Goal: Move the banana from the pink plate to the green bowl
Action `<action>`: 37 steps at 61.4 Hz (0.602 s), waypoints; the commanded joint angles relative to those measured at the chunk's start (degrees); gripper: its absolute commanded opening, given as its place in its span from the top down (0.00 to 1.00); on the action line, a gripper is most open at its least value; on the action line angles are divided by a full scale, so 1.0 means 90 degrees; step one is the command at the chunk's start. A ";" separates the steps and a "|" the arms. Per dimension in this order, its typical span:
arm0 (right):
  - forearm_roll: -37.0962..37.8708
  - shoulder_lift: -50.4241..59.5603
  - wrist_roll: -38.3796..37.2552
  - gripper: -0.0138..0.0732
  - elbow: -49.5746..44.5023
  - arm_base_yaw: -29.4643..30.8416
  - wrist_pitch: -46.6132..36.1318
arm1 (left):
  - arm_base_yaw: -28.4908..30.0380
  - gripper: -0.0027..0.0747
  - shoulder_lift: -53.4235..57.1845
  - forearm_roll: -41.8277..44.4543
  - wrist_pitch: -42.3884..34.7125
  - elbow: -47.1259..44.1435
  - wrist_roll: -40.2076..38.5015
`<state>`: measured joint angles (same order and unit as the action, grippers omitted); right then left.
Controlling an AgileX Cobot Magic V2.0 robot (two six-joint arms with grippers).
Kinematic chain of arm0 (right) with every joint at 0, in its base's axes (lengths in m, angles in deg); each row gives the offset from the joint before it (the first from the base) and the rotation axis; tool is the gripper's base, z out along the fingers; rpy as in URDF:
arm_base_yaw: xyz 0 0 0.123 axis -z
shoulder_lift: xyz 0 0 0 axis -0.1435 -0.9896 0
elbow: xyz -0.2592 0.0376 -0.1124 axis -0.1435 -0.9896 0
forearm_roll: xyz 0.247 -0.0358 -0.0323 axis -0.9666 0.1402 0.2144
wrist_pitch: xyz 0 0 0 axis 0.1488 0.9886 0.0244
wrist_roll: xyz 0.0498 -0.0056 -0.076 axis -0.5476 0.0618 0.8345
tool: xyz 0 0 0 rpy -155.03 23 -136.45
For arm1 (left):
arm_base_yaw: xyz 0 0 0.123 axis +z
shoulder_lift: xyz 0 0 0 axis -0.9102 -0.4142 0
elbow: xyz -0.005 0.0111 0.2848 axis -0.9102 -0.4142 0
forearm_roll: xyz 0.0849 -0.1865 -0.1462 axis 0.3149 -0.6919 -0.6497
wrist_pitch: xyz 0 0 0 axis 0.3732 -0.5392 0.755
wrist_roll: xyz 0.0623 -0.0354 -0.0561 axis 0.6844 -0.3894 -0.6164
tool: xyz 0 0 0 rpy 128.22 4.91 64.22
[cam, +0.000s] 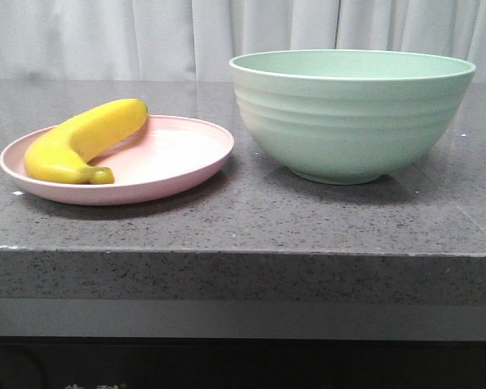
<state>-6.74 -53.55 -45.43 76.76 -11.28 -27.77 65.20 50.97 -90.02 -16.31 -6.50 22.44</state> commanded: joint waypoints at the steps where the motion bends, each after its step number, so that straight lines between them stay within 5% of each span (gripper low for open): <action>1: 0.0049 -0.0098 0.0014 0.51 0.0239 0.0051 -0.0541 | -0.0009 0.53 -0.0096 -0.0015 -0.0669 0.0241 -0.0042; 7: 0.0049 -0.0098 0.0014 0.21 0.0239 0.0051 -0.0546 | -0.0009 0.18 -0.0182 -0.0015 -0.0849 0.0241 -0.0042; 11: 0.0049 -0.0098 0.0014 0.09 0.0239 0.0051 -0.0546 | -0.0009 0.09 -0.0287 -0.0266 -0.0945 0.0241 -0.0057; 23: 0.0049 -0.0098 0.0014 0.09 0.0239 0.0051 -0.0600 | -0.0223 0.08 -0.0931 -0.0438 0.0140 0.0635 -0.0044; 37: 0.0049 -0.0098 0.0014 0.09 0.0239 0.0051 -0.0757 | -0.1379 0.08 -0.2650 -0.0424 0.1552 0.2056 0.0341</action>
<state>-6.74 -53.55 -45.43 76.85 -11.28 -29.04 55.85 31.46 -93.17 -2.37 6.30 25.03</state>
